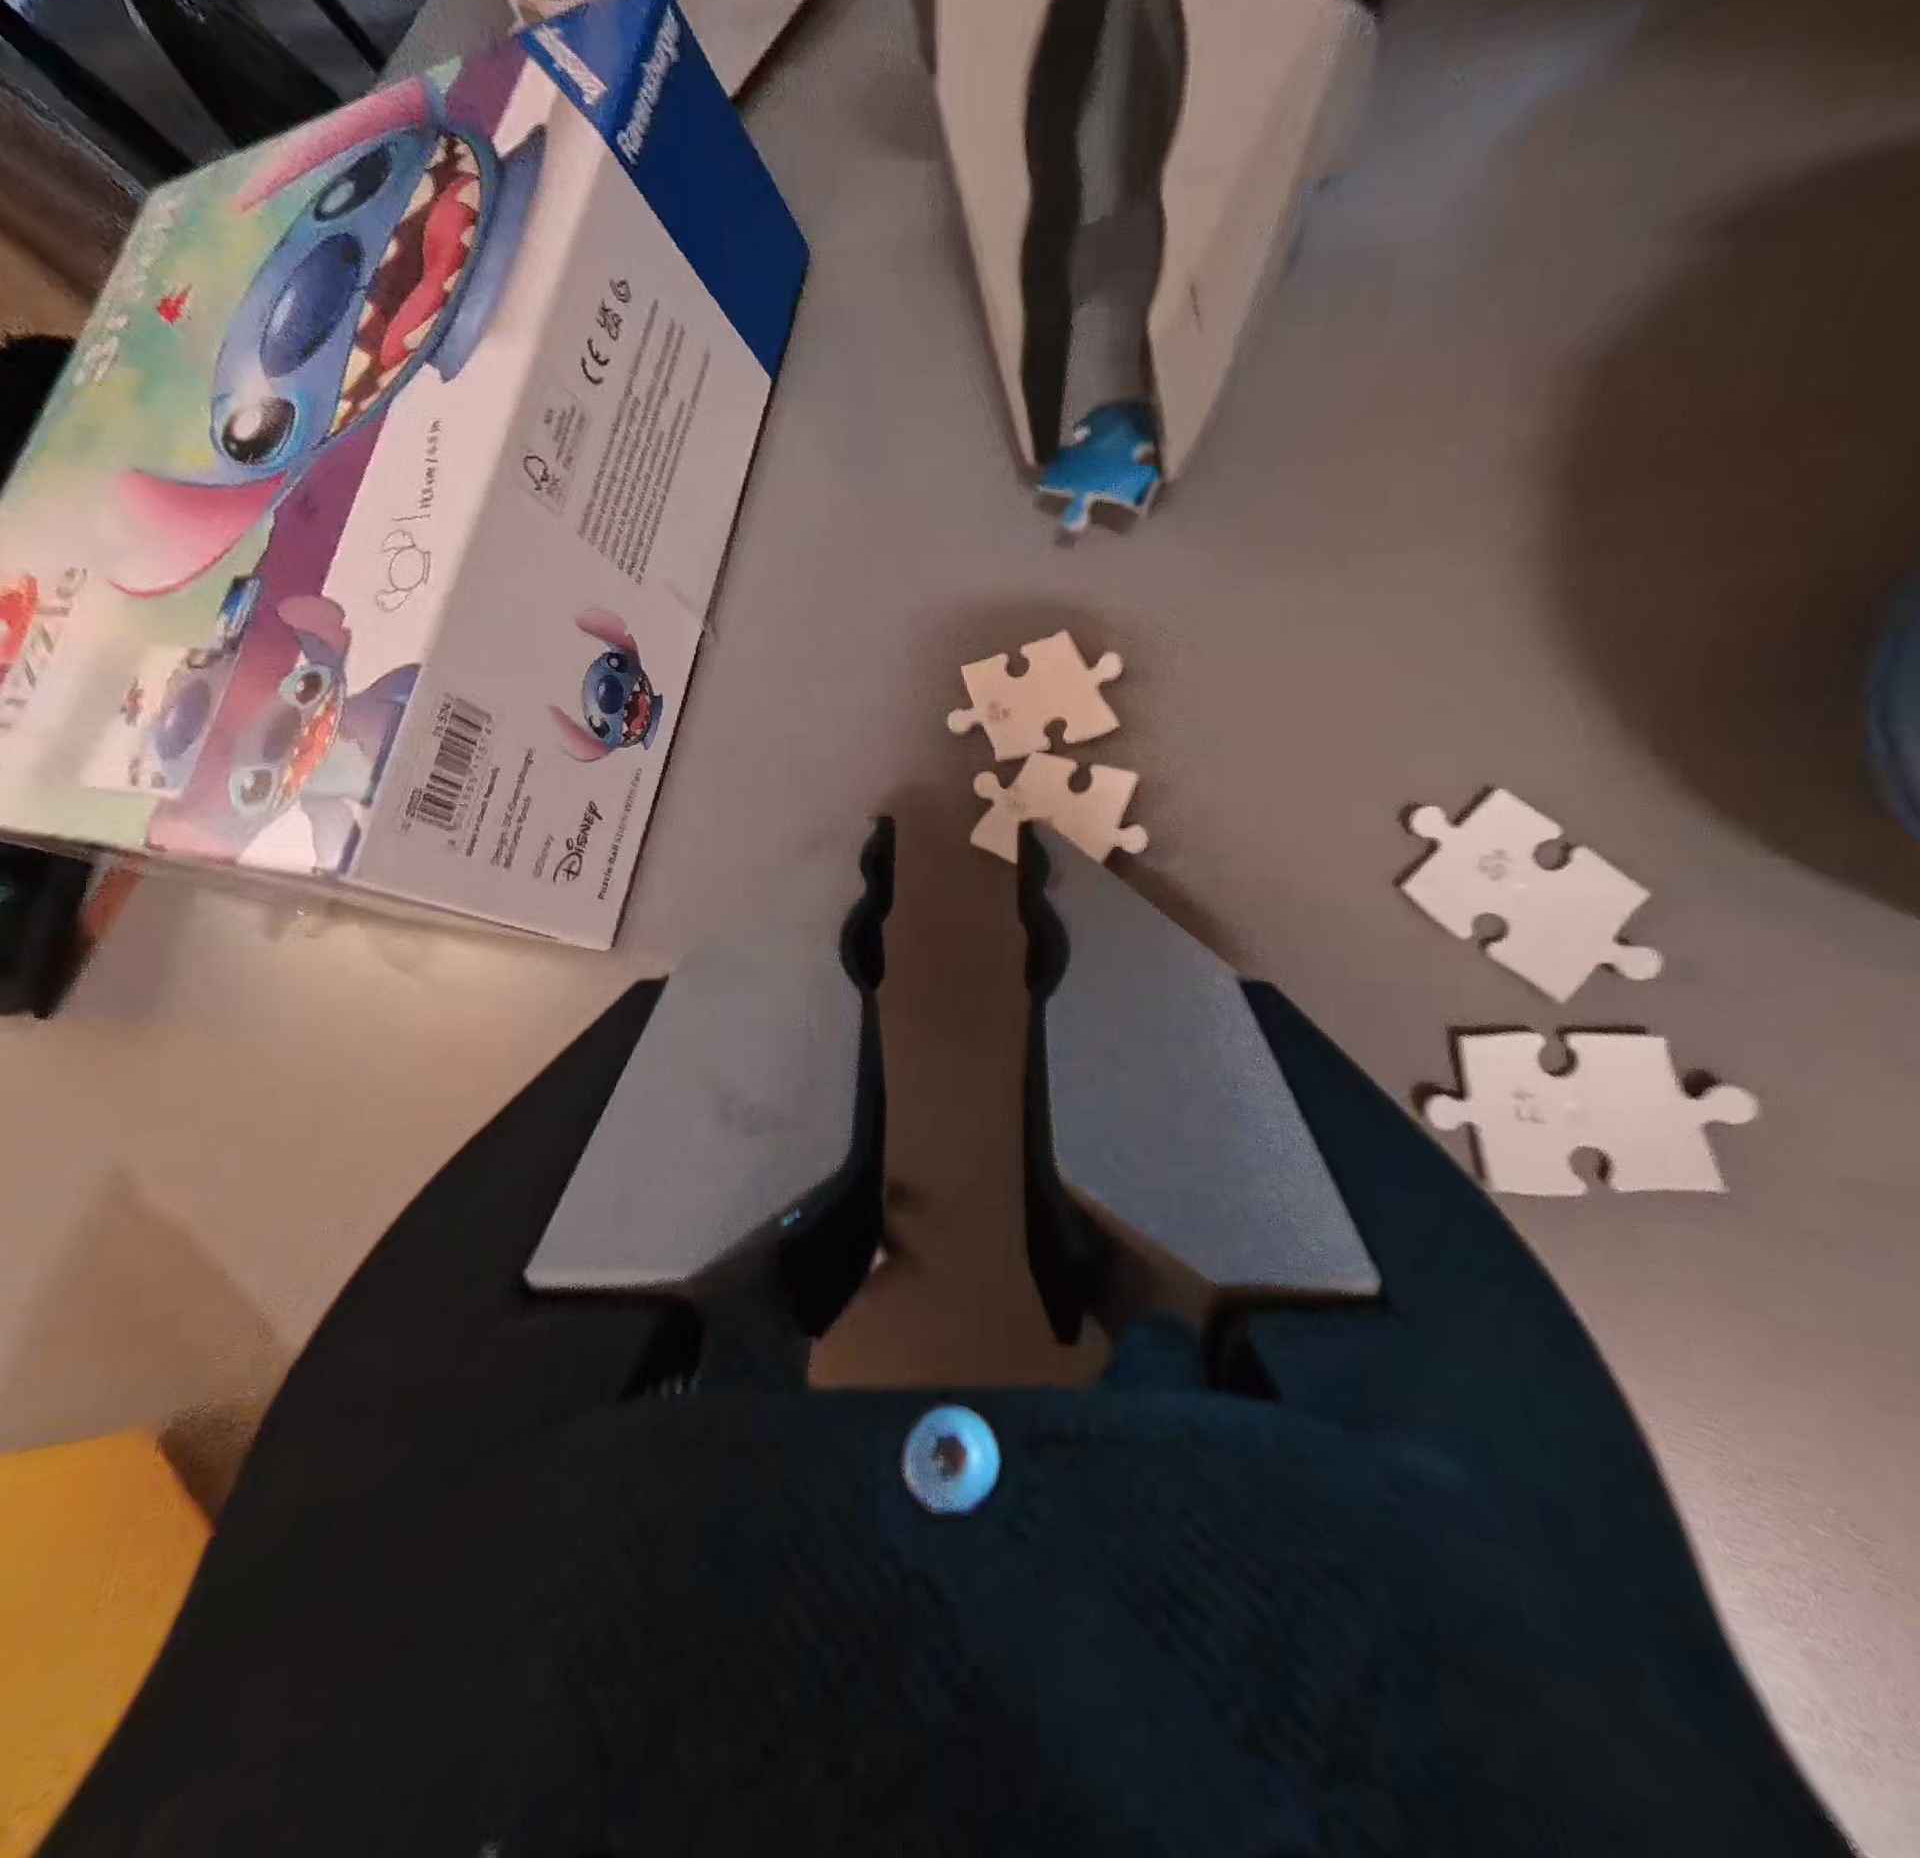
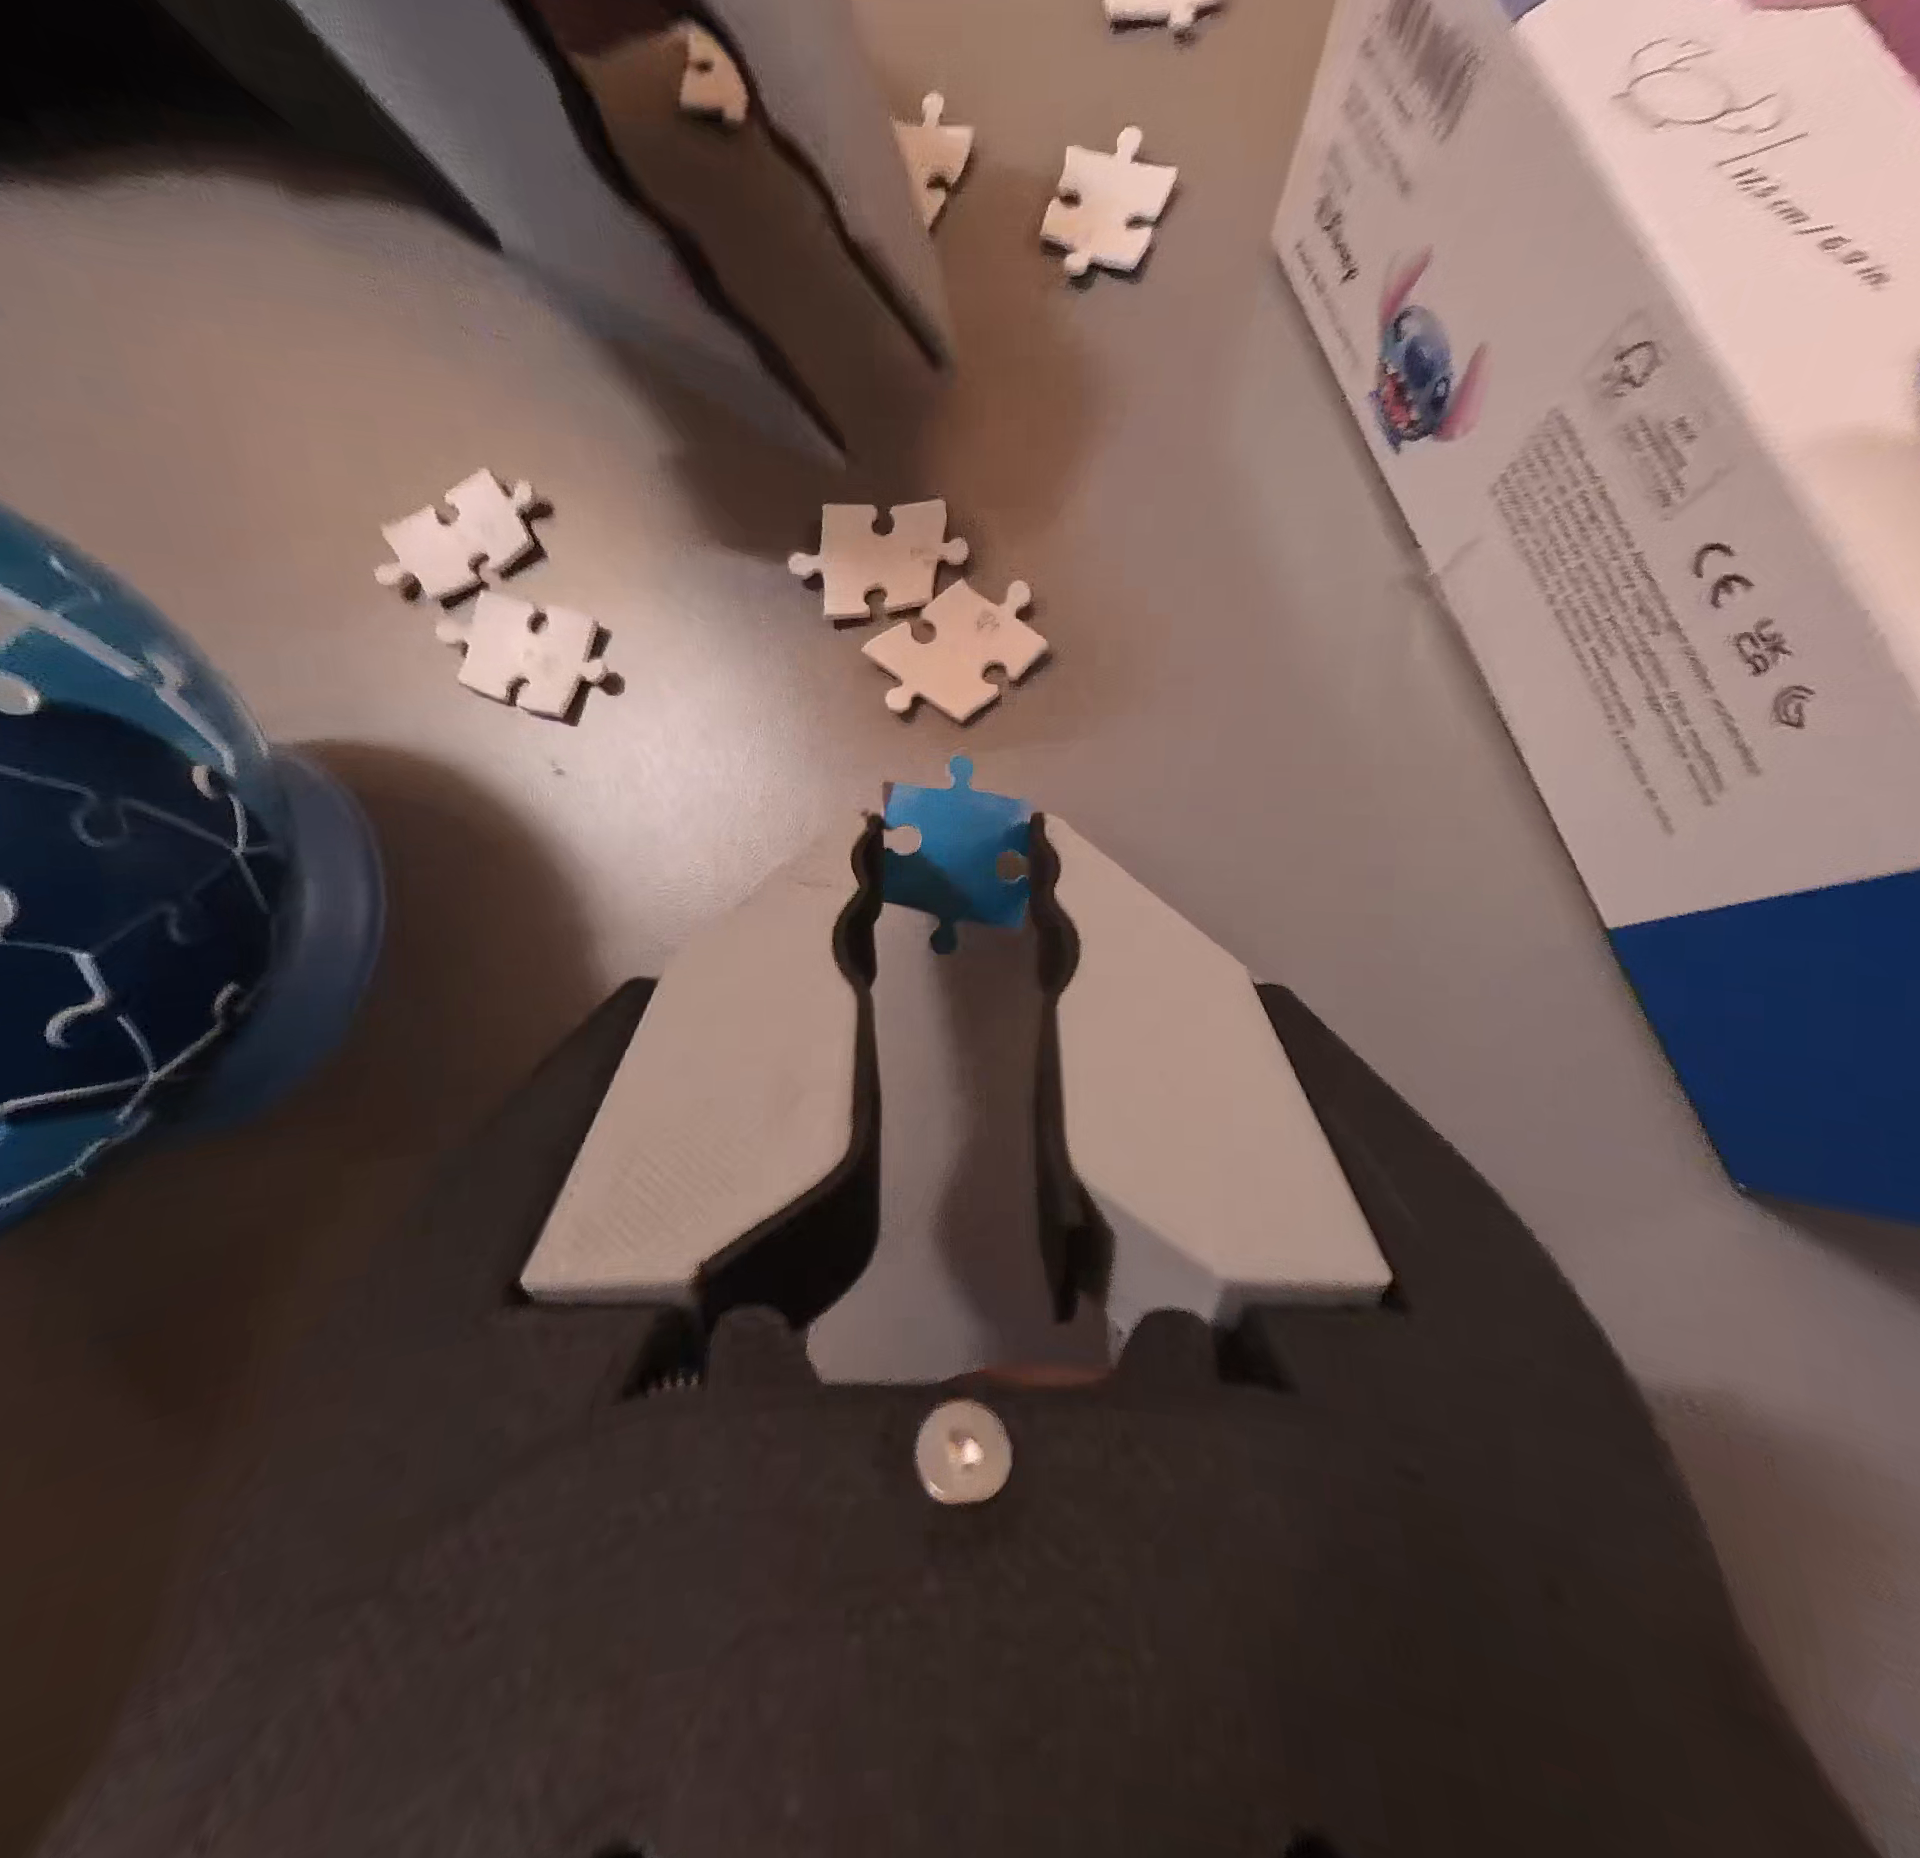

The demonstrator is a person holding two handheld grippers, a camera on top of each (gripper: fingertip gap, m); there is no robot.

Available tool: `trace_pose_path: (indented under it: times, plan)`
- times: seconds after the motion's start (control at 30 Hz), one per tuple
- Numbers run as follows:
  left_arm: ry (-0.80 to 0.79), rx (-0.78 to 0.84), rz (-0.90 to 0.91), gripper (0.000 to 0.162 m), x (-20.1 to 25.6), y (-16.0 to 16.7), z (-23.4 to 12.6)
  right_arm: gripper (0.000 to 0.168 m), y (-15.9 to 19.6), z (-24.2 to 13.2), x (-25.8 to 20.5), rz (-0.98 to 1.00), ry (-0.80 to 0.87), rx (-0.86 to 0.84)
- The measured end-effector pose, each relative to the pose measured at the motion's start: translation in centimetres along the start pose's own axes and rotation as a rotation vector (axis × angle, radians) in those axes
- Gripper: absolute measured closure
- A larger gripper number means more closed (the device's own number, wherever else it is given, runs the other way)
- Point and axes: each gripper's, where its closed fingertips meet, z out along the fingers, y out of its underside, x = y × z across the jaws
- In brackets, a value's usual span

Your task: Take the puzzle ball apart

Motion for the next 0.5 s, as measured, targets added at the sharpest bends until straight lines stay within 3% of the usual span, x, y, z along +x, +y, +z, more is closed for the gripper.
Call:
trace_pose_path:
  times: [0.17, 0.33, 0.5]
  plan:
    - [0.016, 0.119, -0.134, 0.149, -0.4, -0.8, -1.4, 0.137, -1.9, 0.7, 0.2, -0.111, 0.016, 0.016]
    - [0.016, 0.076, -0.117, 0.149, 0.1, 0.5, -0.9, 0.13, -3.2, 2.9, -0.2, -0.25, -0.07, -0.028]
    - [0.021, 0.05, -0.11, 0.149, 0.2, 1.1, -0.7, 0.134, -2.0, 4.6, -0.2, -0.312, -0.108, -0.113]
